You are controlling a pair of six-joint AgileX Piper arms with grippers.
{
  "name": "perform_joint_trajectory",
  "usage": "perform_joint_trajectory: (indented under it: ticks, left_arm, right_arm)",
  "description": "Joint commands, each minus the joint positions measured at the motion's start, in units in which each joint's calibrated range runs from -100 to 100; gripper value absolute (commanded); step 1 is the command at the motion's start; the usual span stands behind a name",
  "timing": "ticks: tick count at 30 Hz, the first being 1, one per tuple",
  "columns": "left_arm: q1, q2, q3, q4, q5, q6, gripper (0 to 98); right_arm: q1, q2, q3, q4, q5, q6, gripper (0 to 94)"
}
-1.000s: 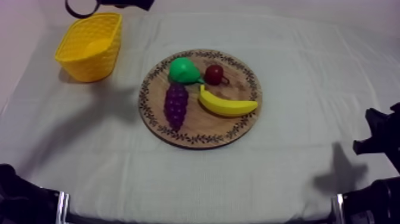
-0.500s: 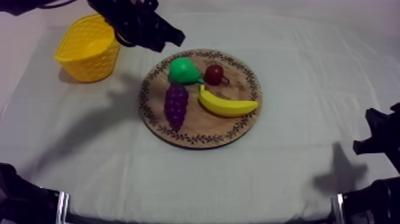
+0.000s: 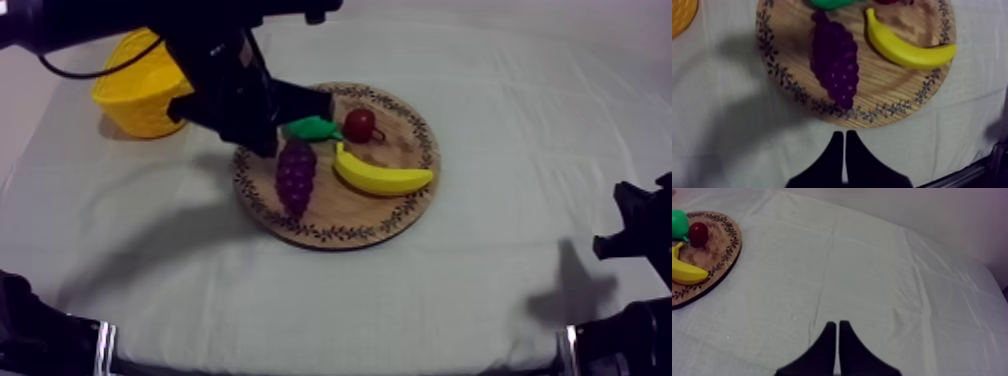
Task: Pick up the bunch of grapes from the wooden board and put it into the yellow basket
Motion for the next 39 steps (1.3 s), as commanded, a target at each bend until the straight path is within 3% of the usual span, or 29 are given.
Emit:
perform_joint_trajectory:
  ticks: [1,7,11,16,21,24,26,30,39]
  left_arm:
    - [0.2,-0.1,2.1,0.33,-1.3,0.4,0.0]
    - [0.9,-0.9,2.5,0.68,-2.8,0.1,2.4]
    - [1.3,-1.5,2.2,0.84,-3.6,-0.1,11.9]
    - [0.9,-2.0,3.8,2.13,-5.5,-0.6,38.4]
    - [0.7,-2.3,5.3,2.07,-7.2,0.5,62.4]
    - [0.7,-2.4,5.8,1.99,-7.8,1.6,82.0]
    - [0.6,-2.4,6.0,1.91,-8.5,1.9,89.0]
    - [0.6,-2.4,6.0,1.73,-9.6,1.7,94.4]
    - [0.1,-0.5,5.2,1.63,-10.8,0.9,96.4]
  right_arm:
    - [0.0,0.0,0.0,0.0,0.0,0.0,0.3]
    - [0.0,0.0,0.0,0.0,0.0,0.0,0.3]
    - [0.0,0.0,0.0,0.0,0.0,0.0,0.3]
    - [0.0,0.0,0.0,0.0,0.0,0.0,0.3]
    - [0.0,0.0,0.0,0.0,0.0,0.0,0.3]
    - [0.0,0.0,0.0,0.0,0.0,0.0,0.3]
    - [0.0,0.0,0.0,0.0,0.0,0.0,0.3]
    - [0.0,0.0,0.0,0.0,0.0,0.0,0.3]
    - [0.0,0.0,0.0,0.0,0.0,0.0,0.3]
